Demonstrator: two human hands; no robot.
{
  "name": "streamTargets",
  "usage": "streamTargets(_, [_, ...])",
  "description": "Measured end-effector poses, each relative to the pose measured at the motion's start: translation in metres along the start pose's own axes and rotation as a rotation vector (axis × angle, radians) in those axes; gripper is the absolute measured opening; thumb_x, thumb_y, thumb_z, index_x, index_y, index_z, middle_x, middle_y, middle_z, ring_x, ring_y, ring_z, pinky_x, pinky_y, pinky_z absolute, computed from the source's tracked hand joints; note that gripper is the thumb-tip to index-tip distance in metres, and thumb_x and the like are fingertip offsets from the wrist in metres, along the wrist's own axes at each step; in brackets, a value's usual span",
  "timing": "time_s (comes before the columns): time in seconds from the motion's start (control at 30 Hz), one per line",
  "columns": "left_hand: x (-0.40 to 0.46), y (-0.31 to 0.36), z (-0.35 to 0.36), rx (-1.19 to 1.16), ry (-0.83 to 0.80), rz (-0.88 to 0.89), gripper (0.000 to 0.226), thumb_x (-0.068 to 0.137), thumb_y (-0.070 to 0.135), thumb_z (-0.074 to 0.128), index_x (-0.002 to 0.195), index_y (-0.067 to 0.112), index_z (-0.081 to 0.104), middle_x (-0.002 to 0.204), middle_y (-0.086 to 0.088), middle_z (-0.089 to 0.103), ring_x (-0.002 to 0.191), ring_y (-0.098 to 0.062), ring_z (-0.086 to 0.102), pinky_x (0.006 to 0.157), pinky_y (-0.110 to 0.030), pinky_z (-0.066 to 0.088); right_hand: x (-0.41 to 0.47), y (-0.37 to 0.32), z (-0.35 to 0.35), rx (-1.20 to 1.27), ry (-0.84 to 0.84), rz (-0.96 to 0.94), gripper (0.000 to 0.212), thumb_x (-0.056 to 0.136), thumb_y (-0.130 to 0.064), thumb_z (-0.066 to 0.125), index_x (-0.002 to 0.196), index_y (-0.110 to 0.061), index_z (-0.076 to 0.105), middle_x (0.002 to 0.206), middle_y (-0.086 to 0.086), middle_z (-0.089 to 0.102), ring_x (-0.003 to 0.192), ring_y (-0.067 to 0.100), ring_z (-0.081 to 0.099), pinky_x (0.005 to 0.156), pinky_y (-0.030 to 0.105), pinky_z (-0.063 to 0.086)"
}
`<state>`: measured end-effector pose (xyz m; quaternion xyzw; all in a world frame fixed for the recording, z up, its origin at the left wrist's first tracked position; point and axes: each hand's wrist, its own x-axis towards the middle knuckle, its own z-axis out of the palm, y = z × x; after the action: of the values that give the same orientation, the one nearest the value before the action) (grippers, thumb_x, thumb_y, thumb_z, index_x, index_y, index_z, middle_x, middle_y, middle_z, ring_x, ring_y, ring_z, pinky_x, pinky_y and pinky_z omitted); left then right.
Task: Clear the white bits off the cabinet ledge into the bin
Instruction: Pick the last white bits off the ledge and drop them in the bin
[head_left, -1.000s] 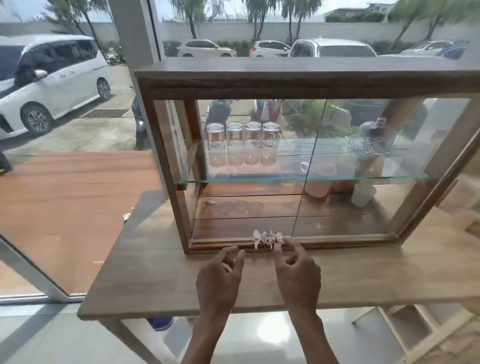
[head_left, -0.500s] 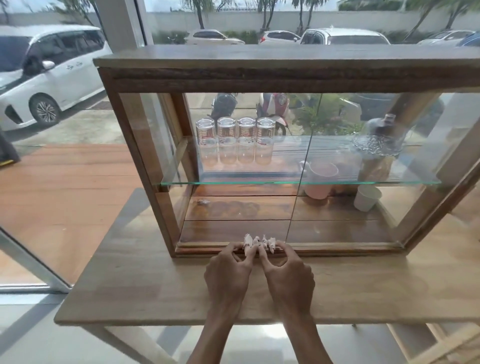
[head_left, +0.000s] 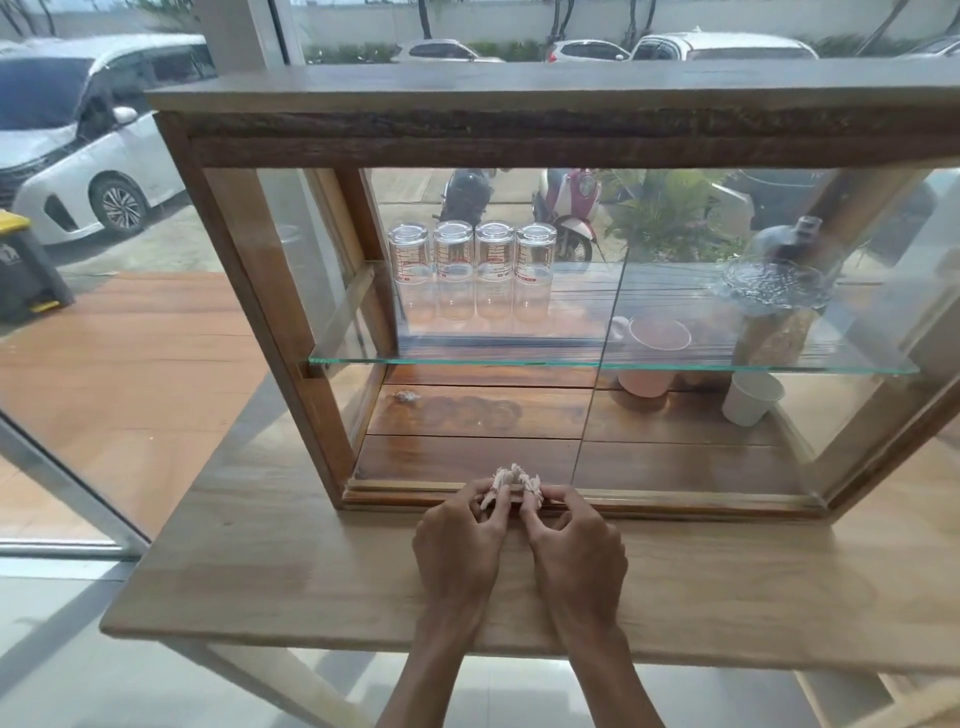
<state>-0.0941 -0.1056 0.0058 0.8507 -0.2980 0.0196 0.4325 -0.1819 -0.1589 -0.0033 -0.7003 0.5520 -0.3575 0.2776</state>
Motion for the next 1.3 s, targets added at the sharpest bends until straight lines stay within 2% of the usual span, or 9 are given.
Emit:
streamTargets(0.13, [0.0, -0.002, 0.002, 0.002, 0.006, 0.024, 0.016, 0.083, 0.049, 0.072, 0.091, 0.036, 0.077, 0.06, 0.004, 0.069, 0.061, -0.013, 0.067, 0.053, -0.026, 0.04, 0.001, 0.001, -0.001, 0.018, -0.008, -0.014, 0.021, 0.081, -0.053, 0.074, 0.093, -0.037, 0.076, 0.058, -0.006, 0.067, 0.07, 0.024, 0.071, 0.066, 0.036, 0.055])
streamTargets(0.37, [0.0, -0.004, 0.001, -0.009, 0.003, 0.018, 0.012, 0.082, 0.044, 0.075, 0.086, 0.032, 0.077, 0.048, 0.01, 0.05, 0.053, -0.011, 0.061, 0.051, -0.026, 0.036, 0.0, 0.001, -0.004, 0.039, -0.006, -0.037, 0.019, 0.081, -0.05, 0.075, 0.095, -0.037, 0.076, 0.056, -0.008, 0.066, 0.067, 0.021, 0.071, 0.066, 0.037, 0.056])
streamTargets(0.57, [0.001, -0.007, -0.001, -0.057, -0.002, -0.008, 0.009, 0.081, 0.041, 0.076, 0.084, 0.032, 0.076, 0.047, 0.006, 0.055, 0.049, -0.008, 0.056, 0.049, -0.026, 0.04, -0.002, 0.0, -0.005, 0.04, -0.005, -0.057, 0.018, 0.081, -0.049, 0.075, 0.095, -0.037, 0.076, 0.058, -0.008, 0.069, 0.069, 0.022, 0.072, 0.066, 0.038, 0.058])
streamTargets(0.7, [0.002, -0.007, -0.005, -0.129, 0.013, -0.035, 0.007, 0.081, 0.038, 0.077, 0.082, 0.031, 0.077, 0.045, 0.006, 0.052, 0.046, -0.007, 0.052, 0.048, -0.02, 0.035, -0.004, -0.002, -0.008, 0.069, -0.004, -0.071, 0.016, 0.081, -0.047, 0.077, 0.093, -0.036, 0.077, 0.053, -0.01, 0.064, 0.062, 0.018, 0.069, 0.064, 0.037, 0.057])
streamTargets(0.8, [-0.004, -0.011, -0.012, -0.194, 0.04, -0.033, 0.007, 0.081, 0.036, 0.078, 0.082, 0.029, 0.077, 0.046, 0.005, 0.053, 0.047, -0.011, 0.052, 0.048, -0.022, 0.038, -0.006, -0.003, -0.01, 0.11, 0.002, -0.049, 0.012, 0.081, -0.043, 0.078, 0.09, -0.035, 0.077, 0.049, -0.01, 0.061, 0.055, 0.012, 0.065, 0.061, 0.036, 0.057])
streamTargets(0.9, [-0.014, -0.021, -0.024, -0.246, 0.045, -0.012, 0.007, 0.083, 0.035, 0.077, 0.082, 0.028, 0.076, 0.047, 0.009, 0.049, 0.044, -0.012, 0.045, 0.046, -0.023, 0.035, -0.016, -0.003, -0.012, 0.147, 0.02, -0.03, 0.011, 0.082, -0.04, 0.08, 0.091, -0.035, 0.078, 0.052, -0.012, 0.064, 0.055, 0.01, 0.065, 0.06, 0.037, 0.057])
streamTargets(1.03, [-0.029, -0.039, -0.051, -0.327, 0.084, -0.029, 0.004, 0.081, 0.027, 0.081, 0.082, 0.026, 0.078, 0.05, 0.017, 0.052, 0.042, -0.008, 0.041, 0.044, -0.015, 0.031, -0.041, -0.002, -0.011, 0.178, 0.02, 0.014, 0.014, 0.08, -0.037, 0.082, 0.092, -0.031, 0.08, 0.045, -0.002, 0.06, 0.044, 0.013, 0.059, 0.056, 0.036, 0.056])
streamTargets(1.17, [-0.044, -0.062, -0.088, -0.383, 0.094, -0.058, 0.007, 0.082, 0.024, 0.079, 0.079, 0.028, 0.075, 0.048, 0.017, 0.052, 0.043, -0.007, 0.042, 0.045, -0.013, 0.033, -0.071, -0.012, -0.005, 0.223, -0.008, 0.013, 0.013, 0.082, -0.036, 0.081, 0.093, -0.03, 0.08, 0.043, -0.001, 0.058, 0.035, 0.009, 0.048, 0.049, 0.028, 0.048])
streamTargets(1.3, [-0.054, -0.088, -0.121, -0.422, 0.1, -0.108, 0.002, 0.084, 0.021, 0.079, 0.086, 0.021, 0.078, 0.049, 0.011, 0.055, 0.043, 0.0, 0.048, 0.048, -0.007, 0.034, -0.104, -0.036, 0.009, 0.252, -0.095, -0.043, 0.012, 0.084, -0.036, 0.08, 0.095, -0.031, 0.079, 0.043, -0.004, 0.06, 0.035, 0.008, 0.051, 0.048, 0.028, 0.051])
